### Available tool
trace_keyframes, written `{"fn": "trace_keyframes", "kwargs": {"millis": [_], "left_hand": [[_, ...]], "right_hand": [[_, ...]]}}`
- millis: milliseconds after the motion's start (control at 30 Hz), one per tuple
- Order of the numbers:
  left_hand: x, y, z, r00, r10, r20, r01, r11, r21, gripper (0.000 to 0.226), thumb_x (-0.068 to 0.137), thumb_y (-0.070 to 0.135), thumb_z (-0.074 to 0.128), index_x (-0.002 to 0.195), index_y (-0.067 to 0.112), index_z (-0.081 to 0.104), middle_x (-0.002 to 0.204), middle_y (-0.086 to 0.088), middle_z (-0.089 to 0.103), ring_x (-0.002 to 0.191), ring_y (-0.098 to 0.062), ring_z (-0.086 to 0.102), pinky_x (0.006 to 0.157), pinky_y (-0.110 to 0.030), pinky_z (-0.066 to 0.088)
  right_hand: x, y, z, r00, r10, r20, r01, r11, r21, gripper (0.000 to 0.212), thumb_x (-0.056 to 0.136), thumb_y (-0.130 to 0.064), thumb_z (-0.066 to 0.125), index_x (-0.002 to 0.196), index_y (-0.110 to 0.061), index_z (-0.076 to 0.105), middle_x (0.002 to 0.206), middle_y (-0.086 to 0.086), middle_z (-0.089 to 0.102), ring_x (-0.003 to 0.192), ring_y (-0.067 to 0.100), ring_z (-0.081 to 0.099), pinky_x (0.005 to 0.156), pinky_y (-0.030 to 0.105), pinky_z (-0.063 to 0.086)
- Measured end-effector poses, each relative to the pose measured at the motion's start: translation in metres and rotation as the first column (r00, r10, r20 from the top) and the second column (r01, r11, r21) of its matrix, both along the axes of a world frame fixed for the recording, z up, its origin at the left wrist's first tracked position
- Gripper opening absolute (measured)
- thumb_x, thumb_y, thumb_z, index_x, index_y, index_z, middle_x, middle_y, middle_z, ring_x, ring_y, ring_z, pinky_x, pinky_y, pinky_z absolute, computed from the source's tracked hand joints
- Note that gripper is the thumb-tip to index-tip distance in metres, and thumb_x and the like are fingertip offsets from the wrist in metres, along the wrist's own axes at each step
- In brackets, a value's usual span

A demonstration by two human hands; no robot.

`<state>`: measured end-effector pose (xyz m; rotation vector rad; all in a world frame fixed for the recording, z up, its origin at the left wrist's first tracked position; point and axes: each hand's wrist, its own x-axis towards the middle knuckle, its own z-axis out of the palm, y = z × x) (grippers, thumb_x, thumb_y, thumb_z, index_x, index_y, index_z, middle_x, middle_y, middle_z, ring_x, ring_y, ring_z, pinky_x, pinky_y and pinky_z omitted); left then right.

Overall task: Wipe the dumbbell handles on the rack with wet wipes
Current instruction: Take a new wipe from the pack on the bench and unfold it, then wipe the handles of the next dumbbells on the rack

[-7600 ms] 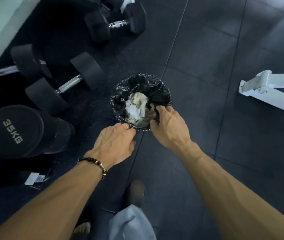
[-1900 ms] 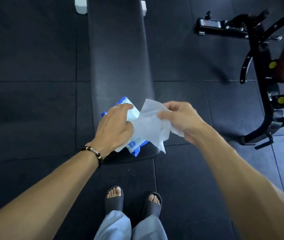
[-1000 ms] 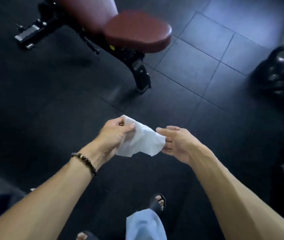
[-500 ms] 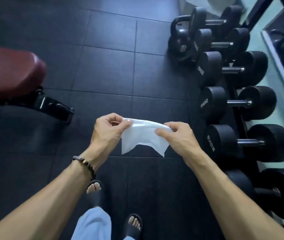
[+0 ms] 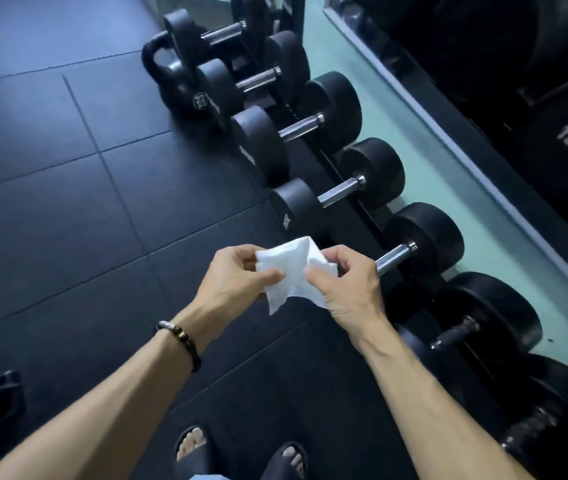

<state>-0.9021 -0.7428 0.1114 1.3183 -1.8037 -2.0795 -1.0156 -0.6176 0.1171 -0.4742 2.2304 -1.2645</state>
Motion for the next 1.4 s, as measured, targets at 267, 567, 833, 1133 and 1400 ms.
{"fn": "trace_keyframes", "kwargs": {"millis": [267, 567, 833, 1133, 1400], "left_hand": [[-0.103, 0.01, -0.018, 0.984, -0.176, -0.02, 0.176, 0.962, 0.209, 0.034, 0.09, 0.037, 0.07, 0.102, 0.005, 0.07, 0.095, -0.013, 0.076, 0.092, -0.028, 0.074, 0.085, -0.039, 0.06], [-0.191, 0.04, -0.042, 0.95, -0.313, 0.004, 0.303, 0.922, 0.242, 0.016, 0.093, 0.01, 0.066, 0.109, 0.009, 0.067, 0.088, -0.005, 0.074, 0.077, -0.017, 0.071, 0.074, -0.038, 0.062], [-0.208, 0.075, -0.051, 0.838, -0.502, -0.215, 0.545, 0.743, 0.39, 0.053, 0.087, -0.018, 0.056, 0.118, 0.025, 0.061, 0.098, -0.014, 0.068, 0.08, -0.021, 0.07, 0.069, -0.032, 0.059], [-0.205, 0.167, -0.07, 0.617, -0.748, -0.244, 0.784, 0.613, 0.1, 0.04, 0.071, -0.005, 0.07, 0.108, 0.01, 0.069, 0.098, -0.015, 0.073, 0.087, -0.021, 0.068, 0.076, -0.042, 0.06], [-0.17, 0.237, -0.123, 0.582, -0.757, 0.297, 0.758, 0.373, -0.535, 0.059, 0.081, 0.059, 0.049, 0.127, 0.024, 0.061, 0.121, 0.004, 0.059, 0.115, -0.016, 0.054, 0.1, -0.038, 0.044]], "right_hand": [[-0.065, 0.021, -0.019, 0.981, 0.119, 0.153, -0.122, 0.993, 0.01, 0.025, 0.071, -0.027, 0.052, 0.083, -0.03, 0.074, 0.104, -0.013, 0.064, 0.086, 0.0, 0.062, 0.07, 0.012, 0.046], [-0.126, 0.069, -0.042, 0.983, -0.182, -0.018, 0.182, 0.982, 0.052, 0.019, 0.071, -0.03, 0.07, 0.088, -0.033, 0.061, 0.104, -0.012, 0.062, 0.098, 0.002, 0.06, 0.08, 0.018, 0.049], [-0.111, 0.121, -0.046, 0.876, -0.458, 0.15, 0.445, 0.889, 0.112, 0.026, 0.076, -0.014, 0.083, 0.098, -0.025, 0.076, 0.092, -0.011, 0.074, 0.084, 0.004, 0.066, 0.074, 0.018, 0.053], [-0.08, 0.219, -0.064, 0.693, -0.695, 0.189, 0.692, 0.716, 0.094, 0.031, 0.084, -0.003, 0.076, 0.092, -0.034, 0.075, 0.094, -0.009, 0.076, 0.092, 0.008, 0.071, 0.072, 0.015, 0.051], [-0.1, 0.288, -0.111, 0.688, -0.718, -0.106, 0.724, 0.674, 0.145, 0.02, 0.083, -0.009, 0.071, 0.087, -0.028, 0.076, 0.085, -0.006, 0.073, 0.065, -0.008, 0.06, 0.053, 0.005, 0.042]]}}
